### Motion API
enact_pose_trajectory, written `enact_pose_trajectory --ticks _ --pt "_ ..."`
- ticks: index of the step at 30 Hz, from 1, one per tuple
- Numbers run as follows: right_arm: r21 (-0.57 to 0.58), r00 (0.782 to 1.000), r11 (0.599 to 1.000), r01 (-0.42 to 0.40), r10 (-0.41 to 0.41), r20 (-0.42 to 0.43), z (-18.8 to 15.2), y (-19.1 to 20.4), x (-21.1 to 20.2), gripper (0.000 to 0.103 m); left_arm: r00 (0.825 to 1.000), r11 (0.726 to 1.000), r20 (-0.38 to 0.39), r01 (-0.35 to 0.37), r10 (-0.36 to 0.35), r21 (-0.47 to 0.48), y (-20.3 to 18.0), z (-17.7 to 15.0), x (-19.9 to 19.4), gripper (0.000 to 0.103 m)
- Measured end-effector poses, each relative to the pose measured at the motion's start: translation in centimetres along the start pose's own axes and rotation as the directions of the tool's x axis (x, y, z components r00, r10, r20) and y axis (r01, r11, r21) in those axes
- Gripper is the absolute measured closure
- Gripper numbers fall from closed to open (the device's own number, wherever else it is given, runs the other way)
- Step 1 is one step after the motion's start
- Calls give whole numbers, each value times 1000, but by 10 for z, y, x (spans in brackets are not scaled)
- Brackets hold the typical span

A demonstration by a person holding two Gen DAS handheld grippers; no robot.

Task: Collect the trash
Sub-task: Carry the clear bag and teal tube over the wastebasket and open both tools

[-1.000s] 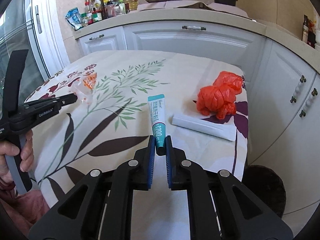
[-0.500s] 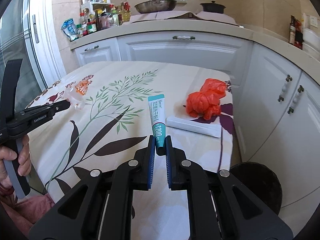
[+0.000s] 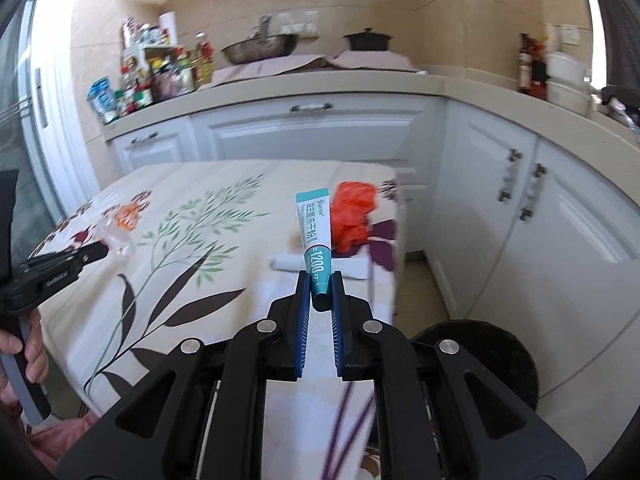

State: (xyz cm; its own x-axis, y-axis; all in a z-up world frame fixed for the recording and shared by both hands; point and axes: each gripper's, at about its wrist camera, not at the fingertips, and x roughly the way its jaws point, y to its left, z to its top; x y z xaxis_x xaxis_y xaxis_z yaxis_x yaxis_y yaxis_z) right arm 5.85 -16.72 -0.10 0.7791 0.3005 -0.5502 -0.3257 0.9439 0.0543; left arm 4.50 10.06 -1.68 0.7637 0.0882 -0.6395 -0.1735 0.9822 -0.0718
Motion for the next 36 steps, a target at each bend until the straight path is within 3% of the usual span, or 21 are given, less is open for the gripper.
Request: enact_pose_trajectory --ticks 7,16,26,36 --pt "42 991 992 119 -121 50 -6 -26 -21 93 999 999 12 42 -42 34 -23 0 -8 102" --pt "122 973 969 213 -222 62 -25 -70 -46 93 988 981 22 151 -155 121 -84 -2 -18 102" --pt "184 941 929 321 -336 51 -48 -117 -71 93 954 928 -1 292 -300 232 -168 -9 -21 102" --pt "243 929 904 351 -369 33 -67 -153 -76 93 929 878 -40 362 -369 312 -237 -22 -12 102"
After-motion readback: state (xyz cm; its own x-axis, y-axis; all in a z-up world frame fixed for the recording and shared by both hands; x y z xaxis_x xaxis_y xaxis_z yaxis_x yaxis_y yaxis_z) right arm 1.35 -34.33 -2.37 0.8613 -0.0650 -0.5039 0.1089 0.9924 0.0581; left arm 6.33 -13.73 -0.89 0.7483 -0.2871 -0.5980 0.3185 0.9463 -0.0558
